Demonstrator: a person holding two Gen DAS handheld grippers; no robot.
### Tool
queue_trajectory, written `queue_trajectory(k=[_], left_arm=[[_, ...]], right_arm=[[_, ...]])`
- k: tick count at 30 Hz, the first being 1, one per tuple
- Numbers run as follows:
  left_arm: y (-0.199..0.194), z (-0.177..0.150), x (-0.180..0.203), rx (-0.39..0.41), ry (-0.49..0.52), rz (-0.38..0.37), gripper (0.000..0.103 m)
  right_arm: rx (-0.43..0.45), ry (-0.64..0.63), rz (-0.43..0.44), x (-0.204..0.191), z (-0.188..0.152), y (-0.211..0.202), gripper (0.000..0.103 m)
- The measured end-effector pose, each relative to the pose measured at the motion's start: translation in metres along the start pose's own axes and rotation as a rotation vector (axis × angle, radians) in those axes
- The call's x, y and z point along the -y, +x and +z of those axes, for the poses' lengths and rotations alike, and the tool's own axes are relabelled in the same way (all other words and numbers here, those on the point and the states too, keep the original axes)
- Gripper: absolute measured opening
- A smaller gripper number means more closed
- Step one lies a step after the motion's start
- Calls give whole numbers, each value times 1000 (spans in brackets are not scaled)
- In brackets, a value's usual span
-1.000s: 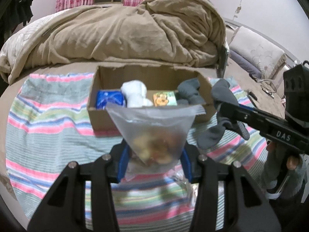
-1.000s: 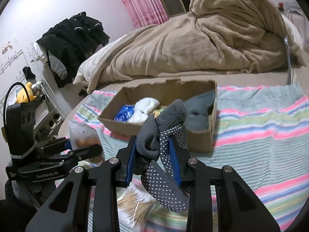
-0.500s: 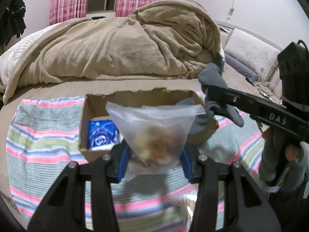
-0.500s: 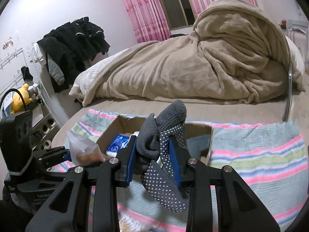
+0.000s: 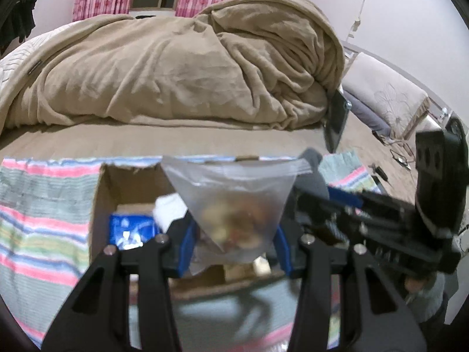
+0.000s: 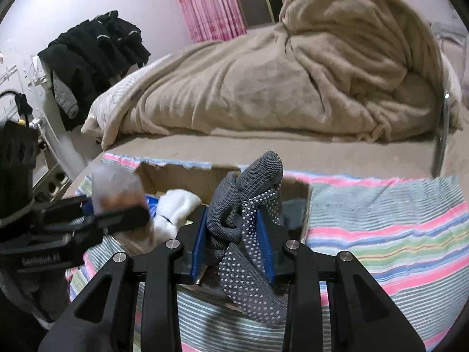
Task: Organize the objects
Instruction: 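Carry the snack bag and polka-dot socks into the box and open both grippers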
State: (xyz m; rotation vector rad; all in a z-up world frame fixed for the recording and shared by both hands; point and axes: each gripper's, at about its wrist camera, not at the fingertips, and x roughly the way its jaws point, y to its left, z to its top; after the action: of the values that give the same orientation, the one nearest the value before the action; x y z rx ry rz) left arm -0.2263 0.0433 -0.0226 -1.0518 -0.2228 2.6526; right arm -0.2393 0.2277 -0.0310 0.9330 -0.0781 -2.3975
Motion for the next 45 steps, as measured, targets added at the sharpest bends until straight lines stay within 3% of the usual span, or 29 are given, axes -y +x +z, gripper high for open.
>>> queue_trajectory(k=[7, 15, 18, 24, 34, 39, 45], left_arm=[[32, 9, -1, -25, -27, -5, 48], [54, 14, -3, -27, -77, -30, 49], [60, 15, -5, -37, -93, -43, 60], [62, 14, -2, -47, -97, -61, 70], [19, 5, 0, -24, -64, 2, 71], [-12, -11, 3, -8, -37, 83, 75], [-46, -32, 6, 14, -17, 111, 76]], right_arm=[[-59, 14, 29, 7, -4, 18, 35], [-33, 86, 97, 20, -6, 16, 41], [-3, 97, 86, 23, -6, 9, 52], [37, 159, 110, 35, -6, -1, 59], [59, 146, 73, 27, -15, -12, 59], [57, 167, 28, 22, -21, -27, 64], [48, 169, -16, 10, -32, -46, 64]])
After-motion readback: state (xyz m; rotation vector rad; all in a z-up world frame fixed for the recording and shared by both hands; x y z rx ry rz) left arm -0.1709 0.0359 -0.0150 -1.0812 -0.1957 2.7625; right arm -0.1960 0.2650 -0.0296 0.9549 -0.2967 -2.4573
